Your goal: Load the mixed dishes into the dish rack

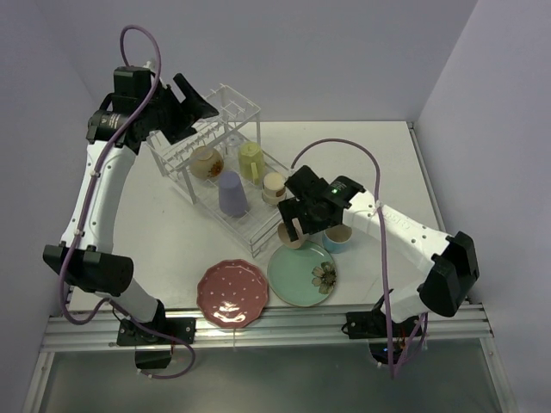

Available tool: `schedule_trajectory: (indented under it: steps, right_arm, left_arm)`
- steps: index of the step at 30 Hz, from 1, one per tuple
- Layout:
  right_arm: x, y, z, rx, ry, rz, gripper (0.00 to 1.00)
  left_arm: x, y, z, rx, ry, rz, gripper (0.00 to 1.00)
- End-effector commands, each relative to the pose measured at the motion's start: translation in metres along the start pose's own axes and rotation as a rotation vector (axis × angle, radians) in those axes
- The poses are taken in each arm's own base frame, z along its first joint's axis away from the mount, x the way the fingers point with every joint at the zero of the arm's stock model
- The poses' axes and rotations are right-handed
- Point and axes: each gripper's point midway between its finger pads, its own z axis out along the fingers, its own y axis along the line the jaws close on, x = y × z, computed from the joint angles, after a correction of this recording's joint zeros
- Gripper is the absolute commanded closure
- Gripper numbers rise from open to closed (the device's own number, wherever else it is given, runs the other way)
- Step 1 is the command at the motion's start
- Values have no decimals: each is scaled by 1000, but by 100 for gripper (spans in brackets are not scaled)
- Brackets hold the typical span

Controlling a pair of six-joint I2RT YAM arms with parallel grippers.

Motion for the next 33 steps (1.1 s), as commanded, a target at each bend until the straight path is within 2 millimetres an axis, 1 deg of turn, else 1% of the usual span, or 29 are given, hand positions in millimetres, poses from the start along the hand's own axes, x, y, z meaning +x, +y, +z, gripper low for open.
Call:
schedule_trajectory:
  steps: [1, 2, 3, 5, 6, 8, 11, 12, 18, 22, 23, 26, 27, 29, 30, 31, 33]
  right_arm:
    - [-13, 2, 11, 49, -84, 1, 2]
    - [-11, 1, 15, 72, -92, 0, 3]
    - [-16, 2, 19, 76, -115, 7, 4]
    - [-17, 0, 24, 109, -143, 14, 6]
    - [-21, 1, 27, 115, -171, 32, 8]
    - [-21, -6, 33, 170, -182, 47, 9]
    - [-23, -10, 41, 211, -205, 60, 14]
    - [-26, -10, 44, 222, -226, 68, 17]
    - [-25, -12, 65, 292, -257, 65, 25]
    - [-26, -17, 73, 366, -305, 58, 31]
    - [-26, -16, 76, 371, -309, 54, 32]
    - [-28, -14, 77, 376, -333, 52, 42]
    - [-26, -14, 77, 381, -330, 59, 54]
    - [-26, -17, 71, 393, -342, 68, 63]
    - [-23, -16, 68, 393, -344, 68, 71]
    - [-22, -17, 65, 389, -348, 70, 74]
    - [-20, -18, 54, 375, -358, 85, 78]
  left_arm:
    - [-5, -41, -34, 156, -41, 7, 10]
    - [-3, -42, -36, 164, -40, -4, 10]
    - [1, -39, -37, 165, -35, -11, 10]
    - [5, -41, -39, 184, -26, -20, 11]
    - [10, -38, -40, 182, -18, -25, 11]
    - [15, -38, -42, 190, 1, -35, 11]
    - [22, -35, -46, 189, 13, -46, 11]
    - [23, -36, -50, 193, 12, -46, 11]
    - [26, -39, -60, 195, 19, -38, 11]
    - [29, -38, -63, 192, 32, -34, 11]
    - [30, -38, -63, 190, 36, -34, 11]
    - [32, -38, -64, 191, 46, -34, 11]
    - [33, -38, -63, 191, 48, -34, 11]
    - [34, -37, -62, 191, 50, -36, 12]
    - [35, -37, -62, 191, 52, -36, 12]
    - [35, -35, -61, 187, 52, -38, 11]
    - [35, -35, -59, 187, 56, -35, 12]
